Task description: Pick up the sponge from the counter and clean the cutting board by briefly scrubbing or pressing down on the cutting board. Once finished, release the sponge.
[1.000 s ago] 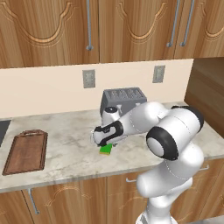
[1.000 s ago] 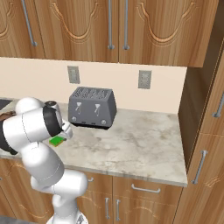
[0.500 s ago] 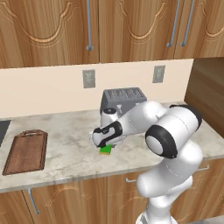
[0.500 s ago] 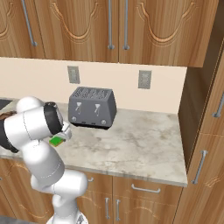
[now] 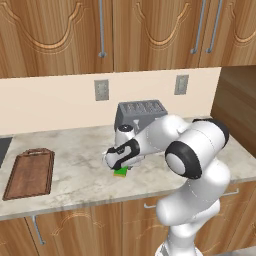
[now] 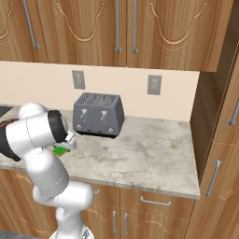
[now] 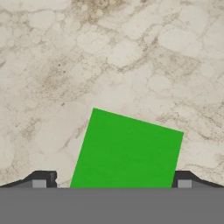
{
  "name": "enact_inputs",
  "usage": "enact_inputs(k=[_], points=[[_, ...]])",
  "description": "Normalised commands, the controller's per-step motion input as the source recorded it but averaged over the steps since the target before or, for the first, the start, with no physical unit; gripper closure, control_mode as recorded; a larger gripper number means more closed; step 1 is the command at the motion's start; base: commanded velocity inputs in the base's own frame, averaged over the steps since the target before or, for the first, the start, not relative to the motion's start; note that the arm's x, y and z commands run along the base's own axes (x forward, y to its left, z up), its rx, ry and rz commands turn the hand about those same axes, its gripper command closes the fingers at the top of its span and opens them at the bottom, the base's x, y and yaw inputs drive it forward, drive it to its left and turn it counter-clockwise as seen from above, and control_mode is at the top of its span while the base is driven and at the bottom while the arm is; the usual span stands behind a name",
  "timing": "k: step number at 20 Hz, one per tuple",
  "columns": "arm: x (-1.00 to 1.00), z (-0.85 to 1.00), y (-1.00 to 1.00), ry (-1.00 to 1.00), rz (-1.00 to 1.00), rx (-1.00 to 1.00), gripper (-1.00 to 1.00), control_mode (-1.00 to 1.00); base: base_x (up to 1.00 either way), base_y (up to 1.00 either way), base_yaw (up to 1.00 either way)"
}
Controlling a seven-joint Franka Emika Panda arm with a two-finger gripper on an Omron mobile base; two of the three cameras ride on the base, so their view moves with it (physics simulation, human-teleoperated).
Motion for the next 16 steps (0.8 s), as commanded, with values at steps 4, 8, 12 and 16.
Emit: enact_inputs(k=[4,8,12,16], points=[[0.00,0.00,0.00,0.00,0.00,0.00,1.00,-1.00,0.00,0.00,0.00],[0.00,0.00,0.00,0.00,0.00,0.00,1.00,-1.00,0.00,0.00,0.00],[0.00,0.09,0.00,0.00,0.00,0.00,1.00,-1.00,0.00,0.00,0.00],[-0.02,0.43,-0.21,0.00,0.00,0.00,1.00,-1.00,0.00,0.00,0.00]])
